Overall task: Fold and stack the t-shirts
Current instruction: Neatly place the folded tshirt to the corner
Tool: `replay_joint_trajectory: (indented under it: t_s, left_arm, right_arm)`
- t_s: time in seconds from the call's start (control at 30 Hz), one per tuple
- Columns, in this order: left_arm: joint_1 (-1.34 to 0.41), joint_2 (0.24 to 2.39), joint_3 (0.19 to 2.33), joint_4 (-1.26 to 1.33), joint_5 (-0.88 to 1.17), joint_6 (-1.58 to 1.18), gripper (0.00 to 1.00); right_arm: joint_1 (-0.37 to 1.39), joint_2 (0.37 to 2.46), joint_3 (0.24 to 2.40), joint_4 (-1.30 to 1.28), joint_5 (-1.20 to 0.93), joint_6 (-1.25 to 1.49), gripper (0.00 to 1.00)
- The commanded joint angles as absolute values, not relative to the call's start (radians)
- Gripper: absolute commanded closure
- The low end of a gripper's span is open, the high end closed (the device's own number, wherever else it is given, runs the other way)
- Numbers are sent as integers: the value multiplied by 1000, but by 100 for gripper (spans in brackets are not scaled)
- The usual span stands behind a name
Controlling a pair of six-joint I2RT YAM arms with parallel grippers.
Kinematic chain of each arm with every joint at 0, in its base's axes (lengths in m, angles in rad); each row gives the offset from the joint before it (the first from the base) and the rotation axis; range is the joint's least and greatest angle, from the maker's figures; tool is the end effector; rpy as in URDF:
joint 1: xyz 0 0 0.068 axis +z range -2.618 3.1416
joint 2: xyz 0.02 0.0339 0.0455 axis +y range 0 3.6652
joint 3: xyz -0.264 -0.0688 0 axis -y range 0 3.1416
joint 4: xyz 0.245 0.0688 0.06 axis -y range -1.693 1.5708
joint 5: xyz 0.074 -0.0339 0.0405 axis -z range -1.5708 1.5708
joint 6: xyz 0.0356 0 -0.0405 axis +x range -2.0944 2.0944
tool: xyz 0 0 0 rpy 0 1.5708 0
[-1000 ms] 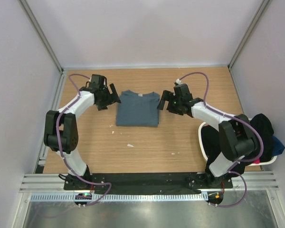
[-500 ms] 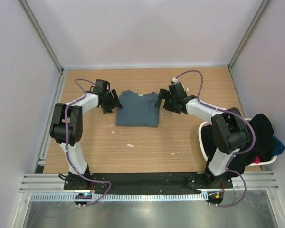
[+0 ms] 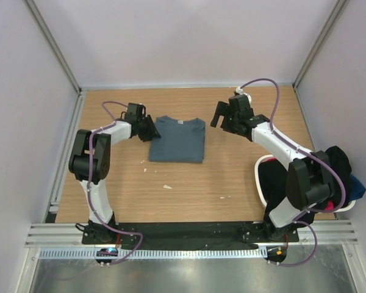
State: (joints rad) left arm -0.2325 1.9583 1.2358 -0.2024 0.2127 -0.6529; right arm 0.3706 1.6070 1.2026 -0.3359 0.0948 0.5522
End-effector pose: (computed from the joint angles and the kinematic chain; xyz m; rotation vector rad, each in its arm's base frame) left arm 0.3960 -0.1015 0.1540 -0.4478 2.5405 -0.6183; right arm 0.3360 0.1270 0.2623 0.2602 2.3197 0.3590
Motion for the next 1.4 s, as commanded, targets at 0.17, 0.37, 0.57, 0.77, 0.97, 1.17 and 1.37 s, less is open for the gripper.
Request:
replay_joint_trajectory:
  t_s: [0.17,0.37,0.57,0.77,0.97,1.17,1.37]
  left_arm:
    - [-245,2031,1241,-172,209,-649,89]
    - [-242,2006,1278,-216,51,-585,100]
    - [-221,1999,1387,-316,-90,-459,100]
    - [-158,2014,1488,-429,-233,-336,100]
    - [-87,2052,1555,-474,-287,-235,100]
    - [-31,2190,1761,-587,-360,-115,100]
    - [31,2249,1854,-606,-301,-112,100]
  right_arm:
    - [357,1508,1244,-423,176,535,0]
    - [351,1500,1262,-505,229,549,0]
    - [341,1514,1281,-538,275,549,0]
    - [333,1505,1287,-538,327,526,0]
    - [315,1511,1293,-532,351,503,0]
    - [298,1552,1319,-520,339,486,0]
    - [282,1627,1371,-526,336,479,0]
